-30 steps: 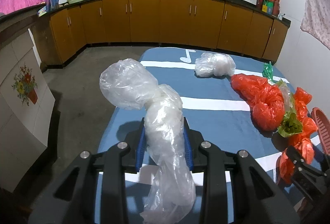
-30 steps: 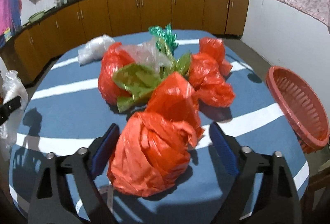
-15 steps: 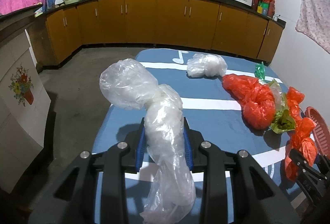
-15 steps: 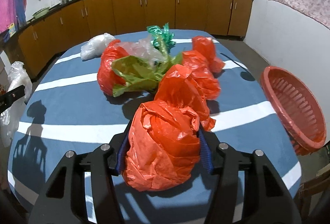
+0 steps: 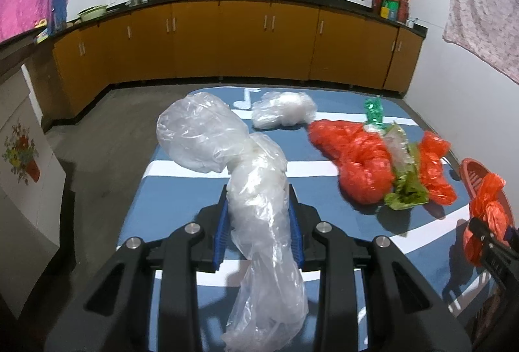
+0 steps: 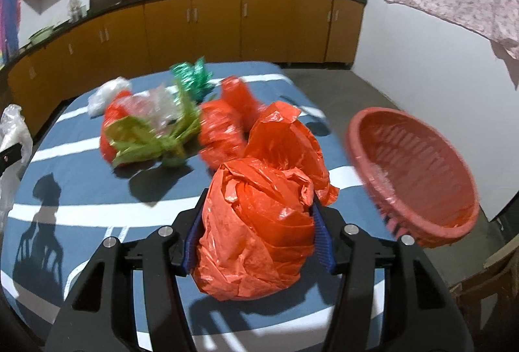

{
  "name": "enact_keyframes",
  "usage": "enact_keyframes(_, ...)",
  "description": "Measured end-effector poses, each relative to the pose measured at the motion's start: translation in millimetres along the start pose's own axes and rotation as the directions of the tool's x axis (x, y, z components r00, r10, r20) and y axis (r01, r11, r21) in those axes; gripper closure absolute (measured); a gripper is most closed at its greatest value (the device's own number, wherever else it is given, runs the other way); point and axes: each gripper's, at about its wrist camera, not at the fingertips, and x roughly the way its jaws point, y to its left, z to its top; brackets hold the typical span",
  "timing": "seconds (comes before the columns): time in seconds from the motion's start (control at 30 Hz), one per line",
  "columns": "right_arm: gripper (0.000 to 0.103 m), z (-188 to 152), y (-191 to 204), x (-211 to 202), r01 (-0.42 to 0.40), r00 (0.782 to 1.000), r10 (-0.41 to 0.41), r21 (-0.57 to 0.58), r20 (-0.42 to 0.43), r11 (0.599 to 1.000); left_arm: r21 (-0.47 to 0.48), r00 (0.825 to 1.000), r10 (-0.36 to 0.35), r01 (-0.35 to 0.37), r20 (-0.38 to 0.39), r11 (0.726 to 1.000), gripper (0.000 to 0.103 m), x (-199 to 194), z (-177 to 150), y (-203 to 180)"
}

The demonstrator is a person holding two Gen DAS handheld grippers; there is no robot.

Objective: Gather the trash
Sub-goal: 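Grasp the large red bag with the right tool while the left tool holds the clear bag, then carry the red bag over the red basket with the right tool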

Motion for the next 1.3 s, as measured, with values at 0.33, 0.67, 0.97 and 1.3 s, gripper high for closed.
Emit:
enact_keyframes(0.33, 0.046, 5.8, -33.8, -5.0, 0.037, 0.999, -0.039, 0.049, 0.029, 0.998, 0.057, 0.999, -0.043, 0.042, 0.015, 0.997, 0.071, -9.1, 3.6, -30.4)
enact_keyframes(0.67, 0.046, 8.1, -54.1, -10.5, 0.057, 0.997, -0.061, 0.069, 0.051, 0.996, 0.117, 0.995, -0.093, 0.09, 0.021, 0.989, 0.071, -18.9, 1.9, -61.5)
enact_keyframes(0.97, 0.046, 8.0, -72.4, -13.4, 0.074, 0.995, -0.079, 0.091, 0.058, 0.993, 0.162, 0.991, -0.131, 0.127, 0.016, 0.979, 0.071, -23.2, 0.0, -87.2)
enact_keyframes(1.3, 0.046, 7.6, -98.0, -15.3, 0.112, 0.991, -0.12, 0.114, 0.065, 0.987, 0.217, 0.979, -0.204, 0.199, 0.0, 0.956, 0.071, -24.8, -4.7, -129.0)
